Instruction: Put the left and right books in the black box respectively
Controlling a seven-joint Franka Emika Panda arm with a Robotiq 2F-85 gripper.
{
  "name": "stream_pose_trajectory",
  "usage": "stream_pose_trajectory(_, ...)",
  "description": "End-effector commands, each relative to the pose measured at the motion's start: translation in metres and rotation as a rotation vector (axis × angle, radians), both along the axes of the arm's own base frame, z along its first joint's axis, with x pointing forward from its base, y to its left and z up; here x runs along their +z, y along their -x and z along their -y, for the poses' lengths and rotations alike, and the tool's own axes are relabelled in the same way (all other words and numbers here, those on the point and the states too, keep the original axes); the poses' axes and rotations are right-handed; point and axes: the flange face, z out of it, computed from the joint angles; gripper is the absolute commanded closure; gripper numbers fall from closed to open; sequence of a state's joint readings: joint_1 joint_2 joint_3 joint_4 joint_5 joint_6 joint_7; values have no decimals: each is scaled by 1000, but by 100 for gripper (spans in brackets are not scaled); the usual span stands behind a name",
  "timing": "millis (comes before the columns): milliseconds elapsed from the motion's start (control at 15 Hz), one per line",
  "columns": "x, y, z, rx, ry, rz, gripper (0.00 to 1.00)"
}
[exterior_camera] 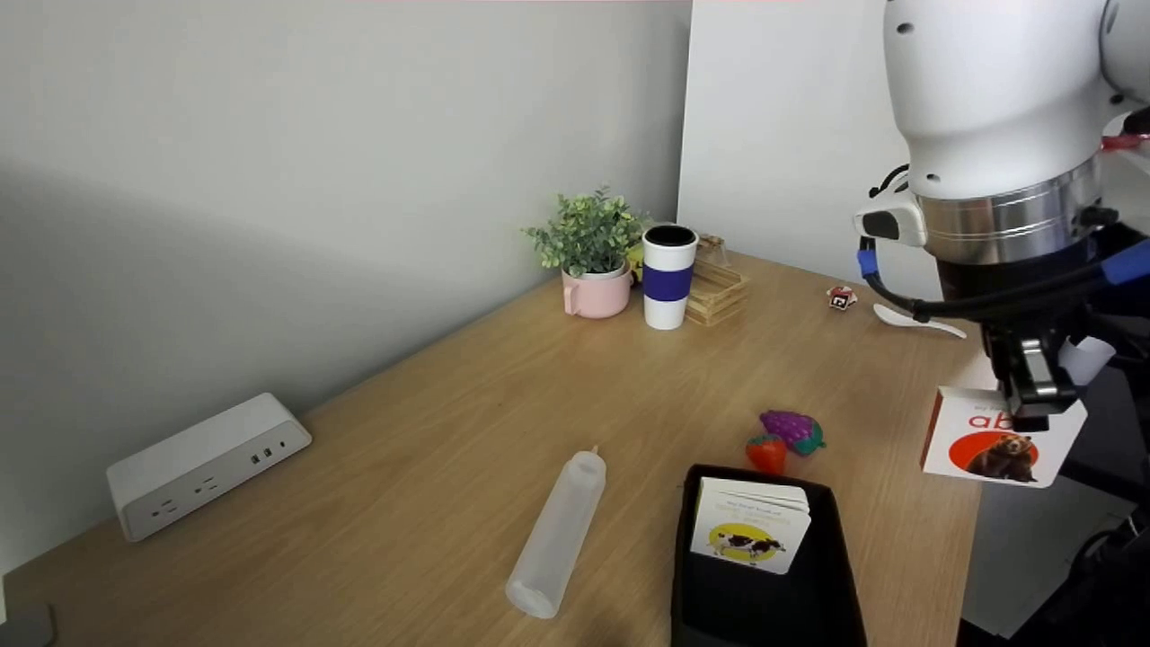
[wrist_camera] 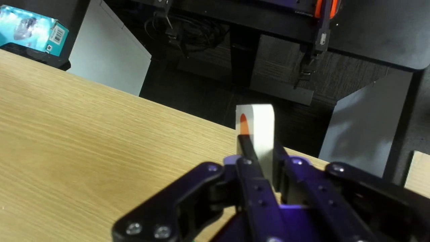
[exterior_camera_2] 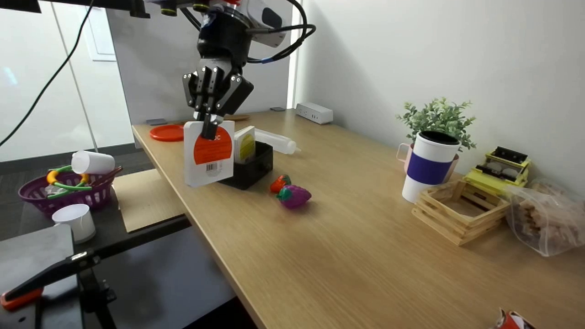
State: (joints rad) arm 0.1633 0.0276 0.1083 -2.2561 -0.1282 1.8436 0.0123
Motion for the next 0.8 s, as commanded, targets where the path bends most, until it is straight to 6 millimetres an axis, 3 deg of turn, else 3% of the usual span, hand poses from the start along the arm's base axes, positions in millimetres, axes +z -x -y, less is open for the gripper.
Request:
stream_pose_trajectory(0, 0, 0, 0, 2, -1, -1, 86)
stream_pose_trajectory(133, 0, 0, 0, 4, -1, -2, 86)
stream_pose_trajectory(200, -1, 2, 10, -12, -20, 16, 96)
stream_pose_trajectory(333, -4, -2, 14, 35, -63, 43, 96)
stream_pose_trajectory(733, -8, -21, -2, 223, -138, 59, 96)
